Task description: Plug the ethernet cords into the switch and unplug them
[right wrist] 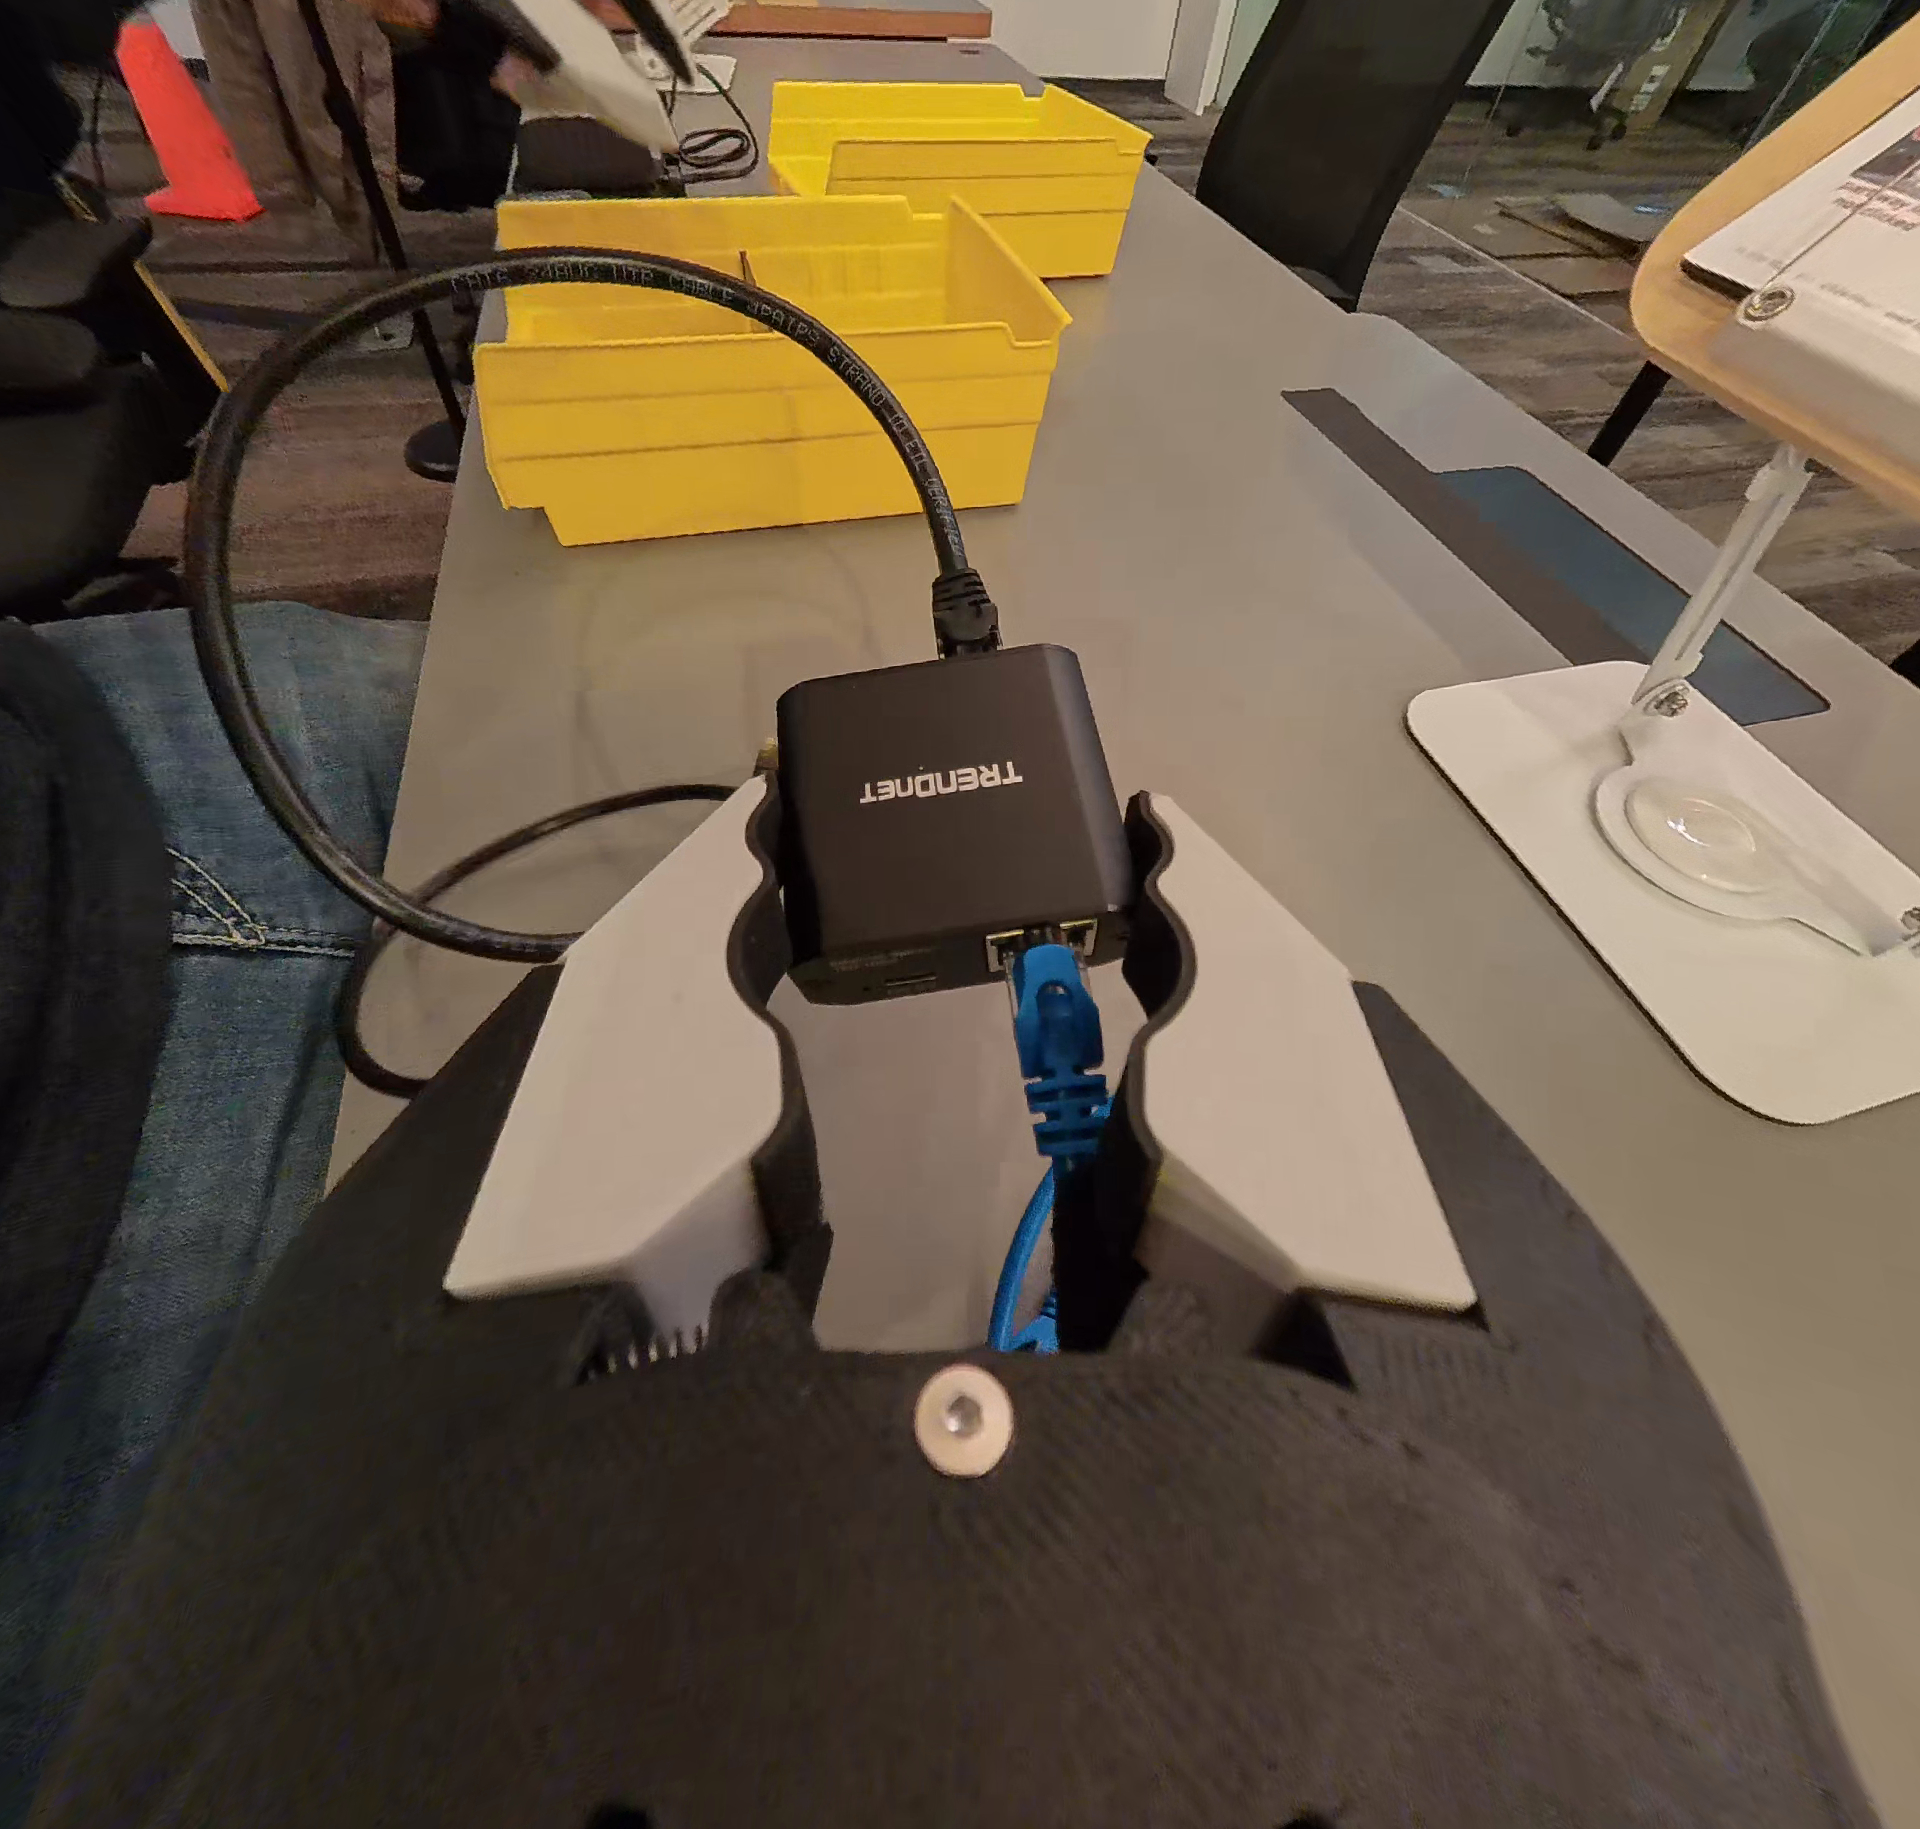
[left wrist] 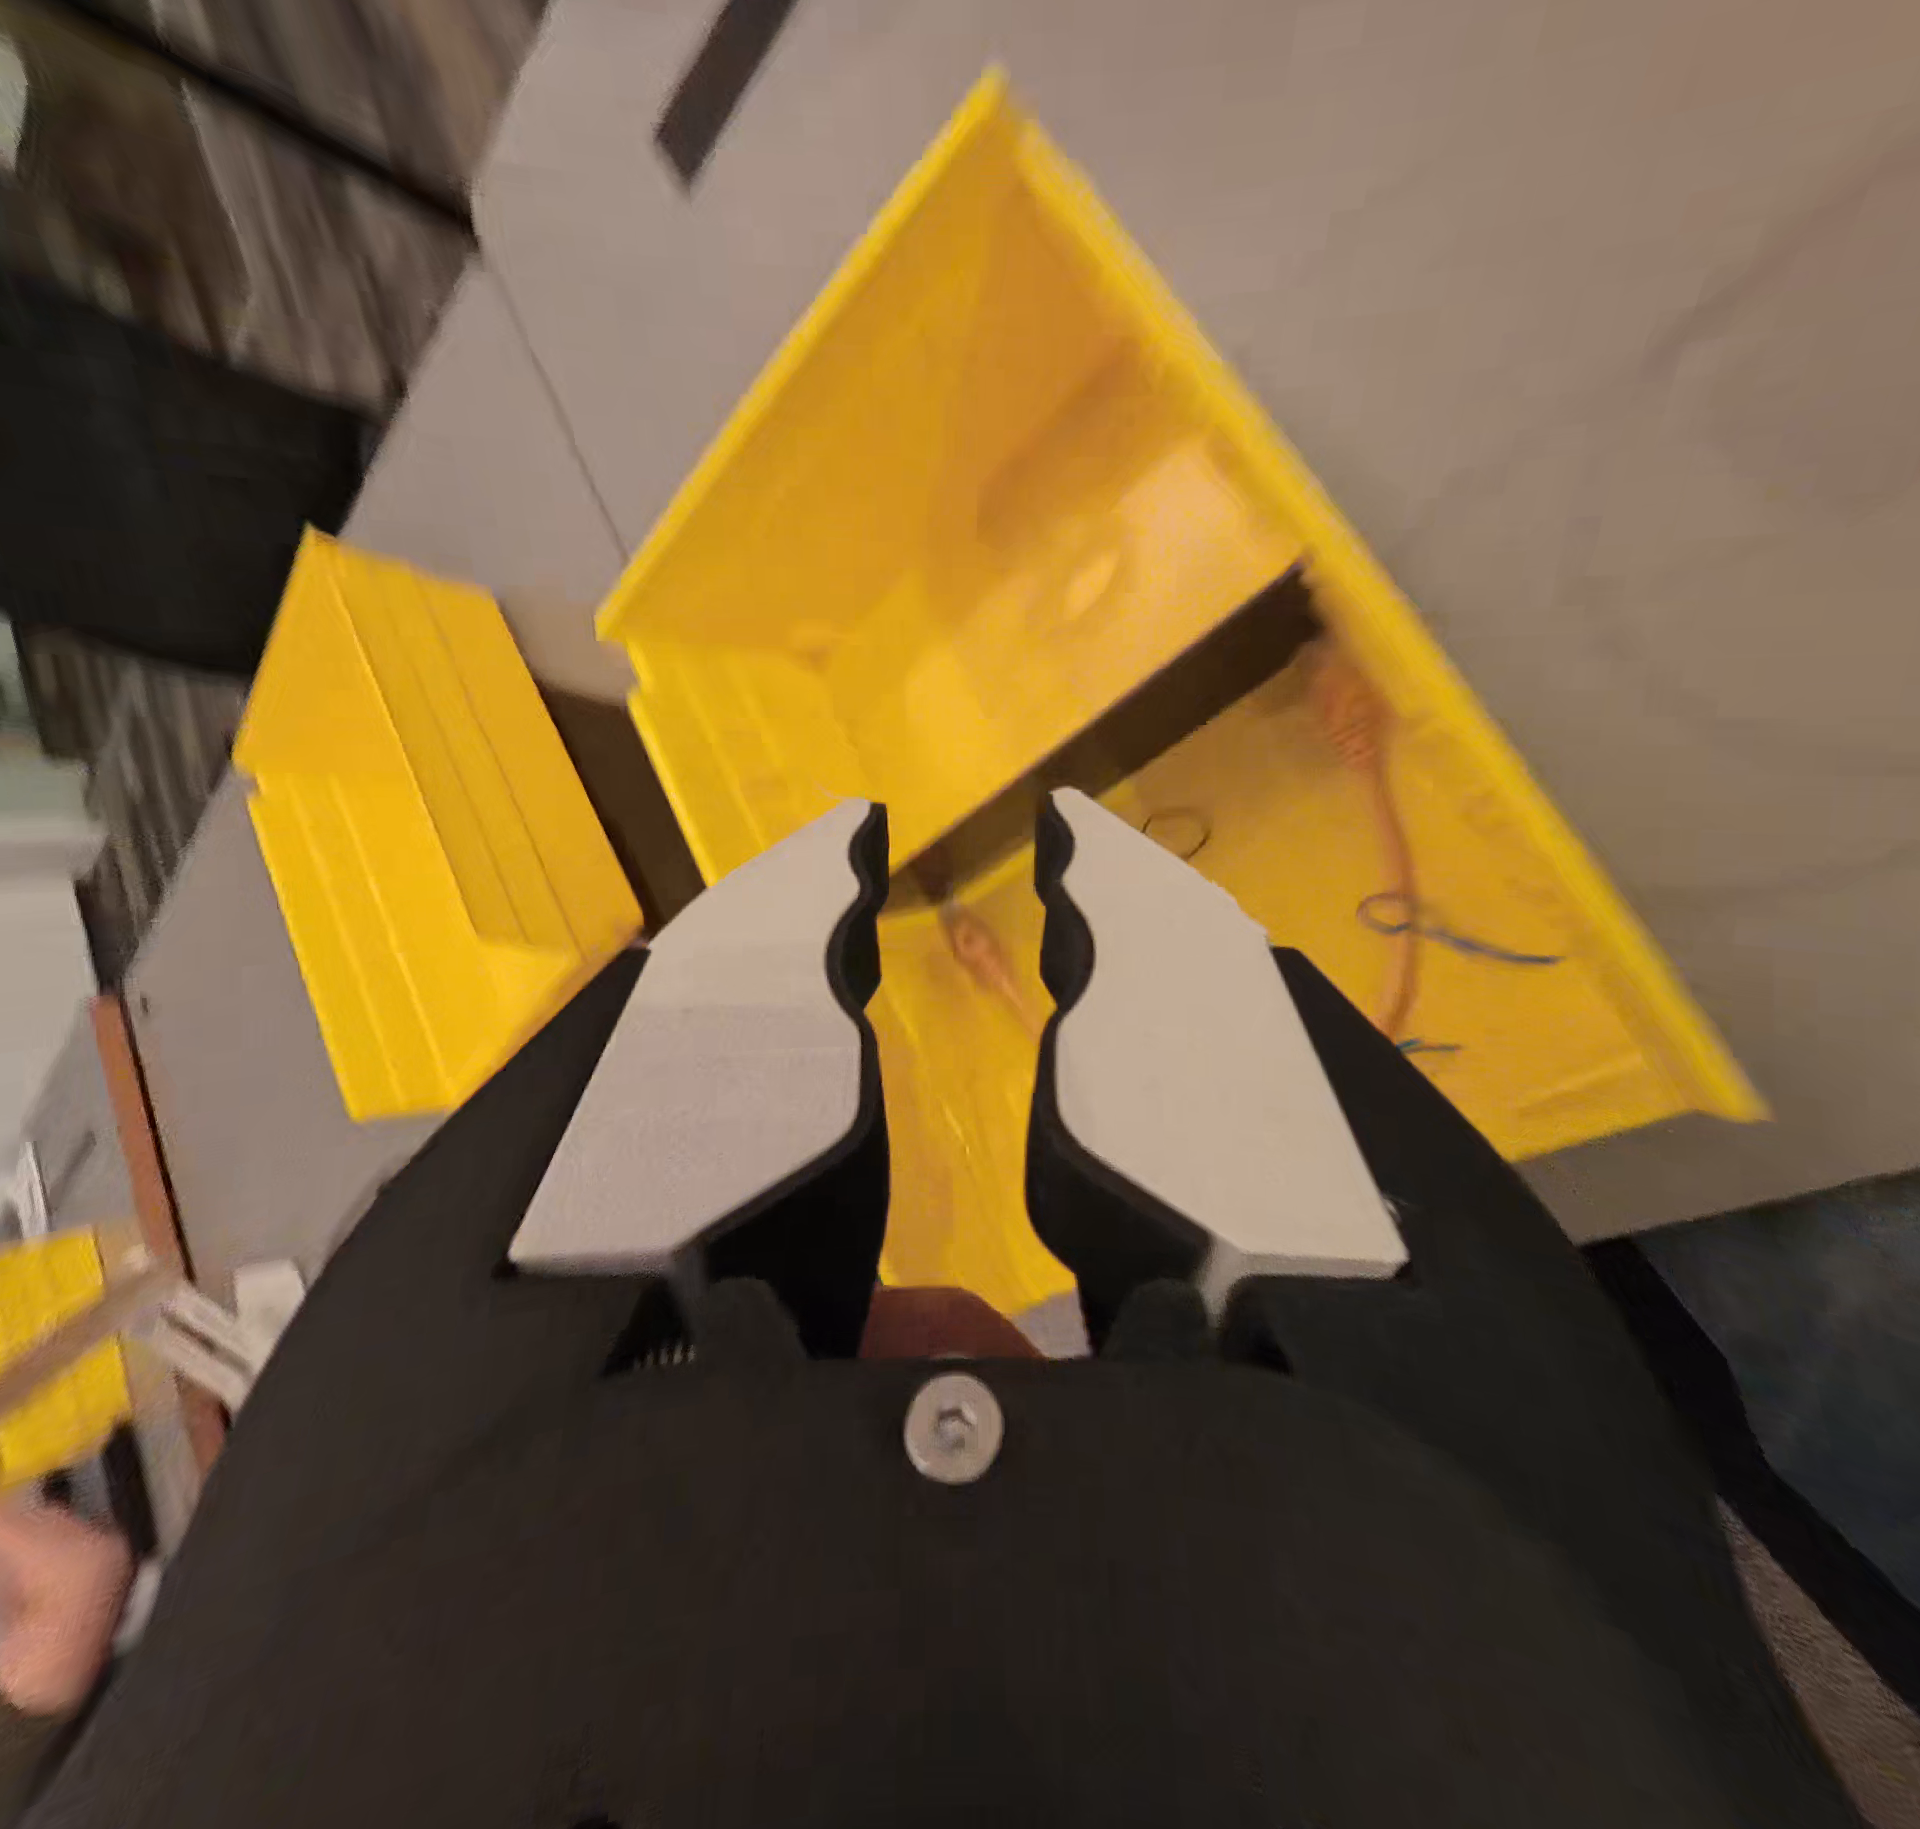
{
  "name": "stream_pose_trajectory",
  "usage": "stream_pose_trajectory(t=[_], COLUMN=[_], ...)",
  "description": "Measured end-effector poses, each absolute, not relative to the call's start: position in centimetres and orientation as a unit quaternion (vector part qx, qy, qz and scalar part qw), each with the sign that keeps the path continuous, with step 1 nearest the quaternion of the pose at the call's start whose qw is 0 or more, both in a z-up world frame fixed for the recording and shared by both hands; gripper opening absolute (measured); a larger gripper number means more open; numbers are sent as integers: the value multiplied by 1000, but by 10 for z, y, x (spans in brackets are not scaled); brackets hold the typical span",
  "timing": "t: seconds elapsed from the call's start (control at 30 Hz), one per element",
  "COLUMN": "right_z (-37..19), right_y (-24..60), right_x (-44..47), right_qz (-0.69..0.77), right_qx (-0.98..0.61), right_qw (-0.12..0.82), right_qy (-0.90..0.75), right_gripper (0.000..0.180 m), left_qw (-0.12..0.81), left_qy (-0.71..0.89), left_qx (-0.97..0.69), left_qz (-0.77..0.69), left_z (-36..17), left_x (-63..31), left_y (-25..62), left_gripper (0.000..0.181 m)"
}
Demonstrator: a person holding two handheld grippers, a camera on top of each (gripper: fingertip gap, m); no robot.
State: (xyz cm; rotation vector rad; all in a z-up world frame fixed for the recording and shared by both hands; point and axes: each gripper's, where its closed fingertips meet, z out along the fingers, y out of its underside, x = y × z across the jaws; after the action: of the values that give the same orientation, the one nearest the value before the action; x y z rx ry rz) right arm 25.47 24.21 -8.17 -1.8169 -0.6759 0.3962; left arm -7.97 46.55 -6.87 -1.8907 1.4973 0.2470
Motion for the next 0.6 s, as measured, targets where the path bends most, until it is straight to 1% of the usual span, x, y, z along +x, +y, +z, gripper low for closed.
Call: stream_pose_trajectory(t=[0.2,0.3,0.4,0.43,0.47,0.5,0.57,0.6], right_z=[-82,-80,-80,-79,-80,-80,-81,-81], right_y=[241,239,238,238,237,237,237,236], right_x=[247,246,247,248,248,249,250,251], right_qz=[172,172,173,174,176,176,177,178], right_qx=[-764,-762,-760,-759,-758,-758,-758,-757], right_qw=[548,550,553,554,555,556,558,559], right_qy=[-293,-296,-295,-294,-292,-291,-289,-288], right_gripper=[62,62,62,62,62,62,62,62], left_qw=[259,233,232,205,201,212,218,218], left_qy=[509,459,427,426,430,433,415,411], left_qx=[-804,-843,-862,-869,-865,-856,-864,-866], left_qz=[165,156,141,145,163,185,186,182], left_z=[-171,-203,-217,-225,-227,-225,-229,-228], left_x=[-155,-173,-174,-176,-178,-179,-183,-183], left_y=[497,510,520,517,518,523,528,530], left_gripper=[27,27,22,22,16,19,9,9])
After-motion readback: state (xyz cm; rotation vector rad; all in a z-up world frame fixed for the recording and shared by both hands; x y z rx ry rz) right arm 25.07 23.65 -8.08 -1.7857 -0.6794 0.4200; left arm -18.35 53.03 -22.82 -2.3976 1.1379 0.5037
